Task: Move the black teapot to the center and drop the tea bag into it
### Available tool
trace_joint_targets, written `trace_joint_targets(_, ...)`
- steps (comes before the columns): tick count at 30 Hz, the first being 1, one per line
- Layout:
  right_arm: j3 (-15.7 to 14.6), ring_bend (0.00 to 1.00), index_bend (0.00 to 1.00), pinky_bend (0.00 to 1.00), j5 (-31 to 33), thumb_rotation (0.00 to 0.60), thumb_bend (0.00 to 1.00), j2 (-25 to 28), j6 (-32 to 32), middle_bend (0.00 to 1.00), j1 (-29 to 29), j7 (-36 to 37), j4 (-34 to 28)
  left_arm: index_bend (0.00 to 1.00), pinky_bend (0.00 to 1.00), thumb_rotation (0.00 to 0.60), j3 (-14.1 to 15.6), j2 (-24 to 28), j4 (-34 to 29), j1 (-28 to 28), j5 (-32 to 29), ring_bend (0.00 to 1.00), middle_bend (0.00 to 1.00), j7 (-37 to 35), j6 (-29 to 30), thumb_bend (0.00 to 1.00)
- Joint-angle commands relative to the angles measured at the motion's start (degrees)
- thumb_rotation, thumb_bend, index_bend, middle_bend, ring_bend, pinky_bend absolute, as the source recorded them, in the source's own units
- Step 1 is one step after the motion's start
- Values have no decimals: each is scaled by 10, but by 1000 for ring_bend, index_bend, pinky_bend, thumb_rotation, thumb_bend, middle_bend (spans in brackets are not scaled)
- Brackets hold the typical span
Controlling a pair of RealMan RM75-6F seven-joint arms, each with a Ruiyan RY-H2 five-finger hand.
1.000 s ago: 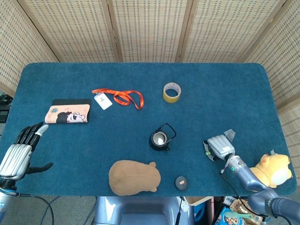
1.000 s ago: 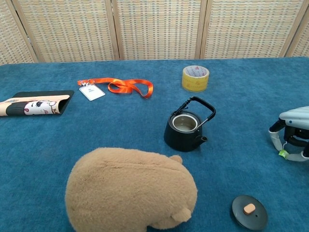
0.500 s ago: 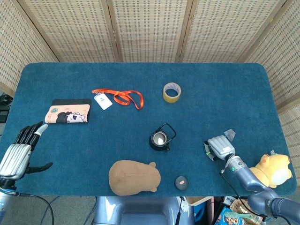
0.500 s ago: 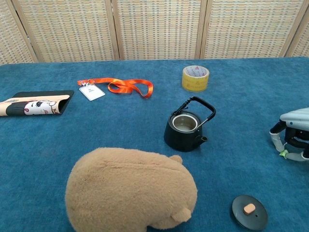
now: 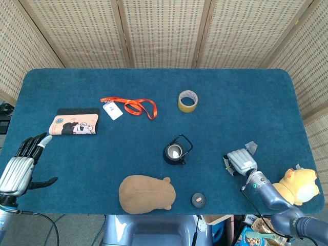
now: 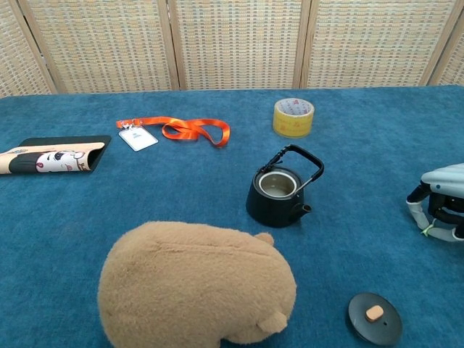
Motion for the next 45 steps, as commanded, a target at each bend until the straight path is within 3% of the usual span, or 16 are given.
trace_joint_targets(1,1,939,600,767,-1,600,589,0,1,925,0,1,0,0,0,600,0,0,0,0,0,0,0,-1,1,102)
trace_joint_targets(14,14,939,614,767,-13,600,604,24,25,927,2,1,-30,0,0,600,1,0,1,0,0,0,0,-1,-1,101)
trace_joint_targets(26,54,939,618,767,-17,600,604,86,52,928,18,9,-101,0,0,600,7,-1,-2,-2,-1,0,0,6,-12,101)
trace_joint_targets(45,90,939,624,767,-20,600,603,171,74,927,30,32,-199,0,0,600,13,2,-4,-3,1,0,0,13,-20,101)
